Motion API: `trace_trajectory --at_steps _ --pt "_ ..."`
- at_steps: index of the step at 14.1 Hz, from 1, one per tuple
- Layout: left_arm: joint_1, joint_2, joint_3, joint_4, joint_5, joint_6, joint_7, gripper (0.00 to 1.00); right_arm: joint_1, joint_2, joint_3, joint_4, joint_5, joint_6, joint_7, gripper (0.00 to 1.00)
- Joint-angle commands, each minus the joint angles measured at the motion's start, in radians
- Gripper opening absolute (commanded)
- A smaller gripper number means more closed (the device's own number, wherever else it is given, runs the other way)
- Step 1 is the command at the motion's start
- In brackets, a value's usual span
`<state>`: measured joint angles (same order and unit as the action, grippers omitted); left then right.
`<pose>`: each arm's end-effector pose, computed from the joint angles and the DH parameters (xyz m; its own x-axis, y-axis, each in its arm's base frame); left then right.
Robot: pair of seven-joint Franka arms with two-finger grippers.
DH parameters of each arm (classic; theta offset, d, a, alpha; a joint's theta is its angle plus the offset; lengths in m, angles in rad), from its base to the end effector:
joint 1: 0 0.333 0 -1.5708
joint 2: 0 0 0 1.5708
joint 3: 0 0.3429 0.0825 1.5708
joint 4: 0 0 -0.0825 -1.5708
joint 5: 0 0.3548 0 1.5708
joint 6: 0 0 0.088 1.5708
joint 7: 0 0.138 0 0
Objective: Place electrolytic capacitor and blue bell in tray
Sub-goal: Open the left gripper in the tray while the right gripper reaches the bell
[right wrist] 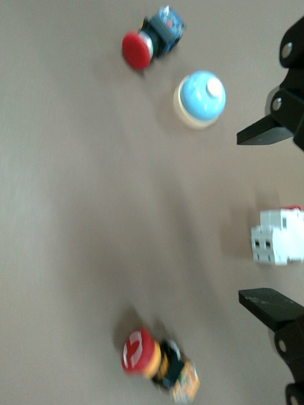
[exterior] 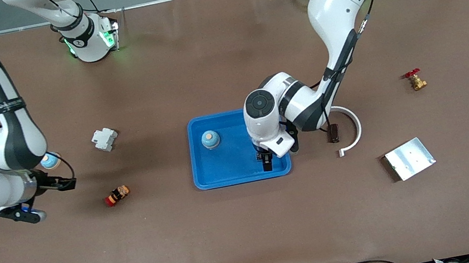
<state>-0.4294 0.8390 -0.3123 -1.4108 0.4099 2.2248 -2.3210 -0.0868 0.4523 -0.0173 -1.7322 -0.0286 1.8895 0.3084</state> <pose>0.5815 -0.4388 0.2213 0.1356 0.9889 0.0608 0.9870 -0.1402 0.0788 0.6022 -0.0650 0.3109 0.8815 -0.3890 -0.2677 -0.3708 -0.9212 0.1178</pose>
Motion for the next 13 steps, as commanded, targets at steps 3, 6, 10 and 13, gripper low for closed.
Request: trace_trajectory --at_steps 3,6,10,13 --pt "0.093 -0.063 -0.079 -0.011 -0.031 -0.077 0.219 1.0 -0.14 -0.082 0.013 -0.243 -0.02 0.217 -0.194 1.0" --pt "0.112 -0.081 -0.09 -0.017 -0.031 -0.128 0.385 1.0 -0.2 -0.083 0.013 -0.332 -0.01 0.312 -0.331 1.0" --pt "0.127 -0.107 -0.103 -0.037 -0.042 -0.166 0.636 1.0 -0.208 -0.089 0.013 -0.415 -0.007 0.37 -0.344 1.0" --pt "0.171 -0.107 -0.134 -0.042 -0.042 -0.166 0.88 1.0 -0.198 -0.089 0.011 -0.44 -0.008 0.416 -0.342 1.0"
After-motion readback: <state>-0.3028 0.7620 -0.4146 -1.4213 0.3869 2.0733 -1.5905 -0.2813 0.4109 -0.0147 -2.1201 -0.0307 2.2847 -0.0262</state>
